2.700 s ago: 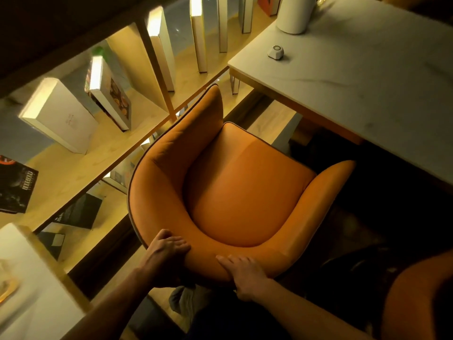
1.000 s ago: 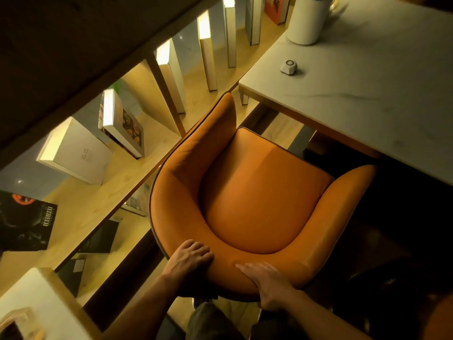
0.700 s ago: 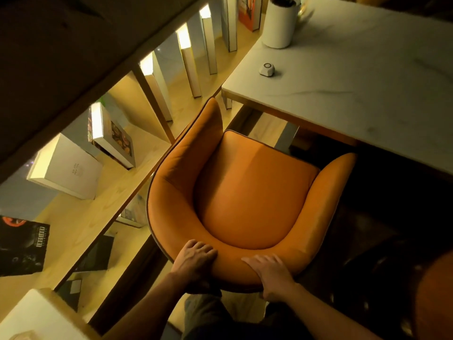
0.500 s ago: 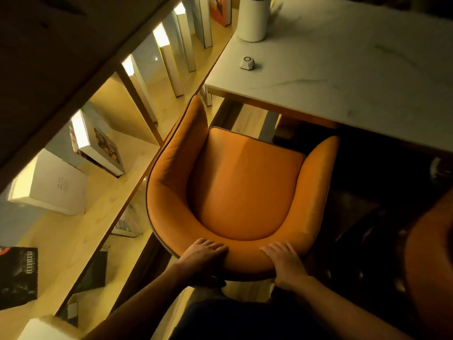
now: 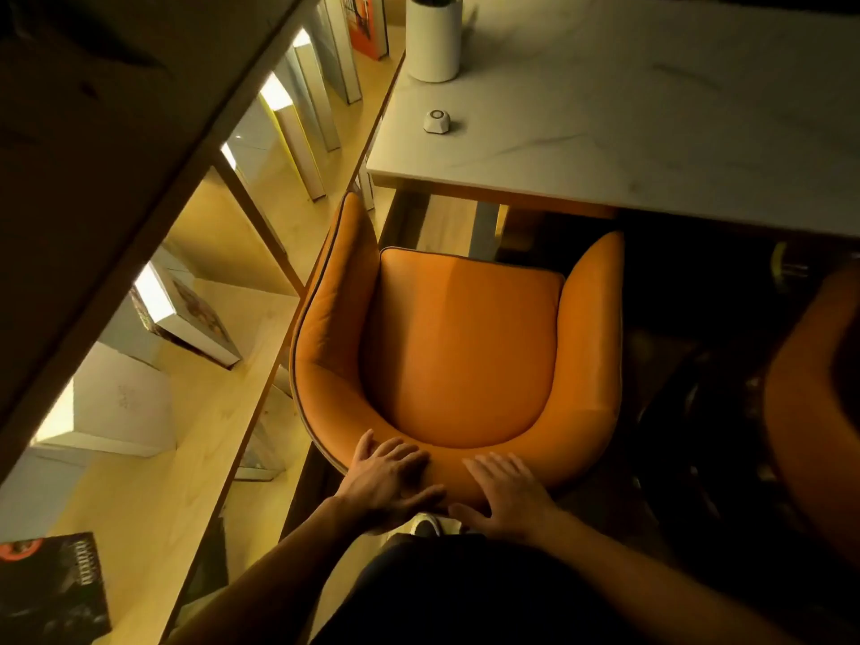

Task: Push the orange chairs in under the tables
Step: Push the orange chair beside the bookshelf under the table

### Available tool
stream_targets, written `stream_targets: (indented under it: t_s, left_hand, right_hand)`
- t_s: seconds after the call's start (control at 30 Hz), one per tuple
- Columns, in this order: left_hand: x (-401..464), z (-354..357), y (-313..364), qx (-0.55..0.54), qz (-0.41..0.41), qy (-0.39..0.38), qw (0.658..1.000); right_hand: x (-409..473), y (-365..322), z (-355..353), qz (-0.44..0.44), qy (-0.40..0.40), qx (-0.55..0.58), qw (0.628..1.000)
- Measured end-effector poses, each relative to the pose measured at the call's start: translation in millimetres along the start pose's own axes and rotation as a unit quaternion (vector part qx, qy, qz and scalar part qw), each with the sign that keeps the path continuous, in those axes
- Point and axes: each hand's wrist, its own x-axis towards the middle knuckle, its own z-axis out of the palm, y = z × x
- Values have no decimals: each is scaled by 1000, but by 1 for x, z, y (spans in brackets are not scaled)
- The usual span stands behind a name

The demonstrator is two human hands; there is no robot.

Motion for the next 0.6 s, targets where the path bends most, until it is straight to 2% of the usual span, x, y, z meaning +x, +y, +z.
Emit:
stream_targets:
  t_s: [0.2, 0.4, 0.5, 0.6]
  left_hand:
    - [8, -3, 15, -1, -76, -15, 997]
    - [13, 4, 23, 36, -125, -25, 991]
    - [17, 8, 27, 49, -139, 7, 989]
    - [18, 21, 22, 48, -119, 88, 988]
  right_hand:
    - [12, 5, 6, 19, 30, 13, 999]
    - [12, 3, 6, 41, 16, 26, 999]
    - [11, -1, 10, 57, 45, 45, 996]
    - [14, 2, 20, 76, 56, 62, 994]
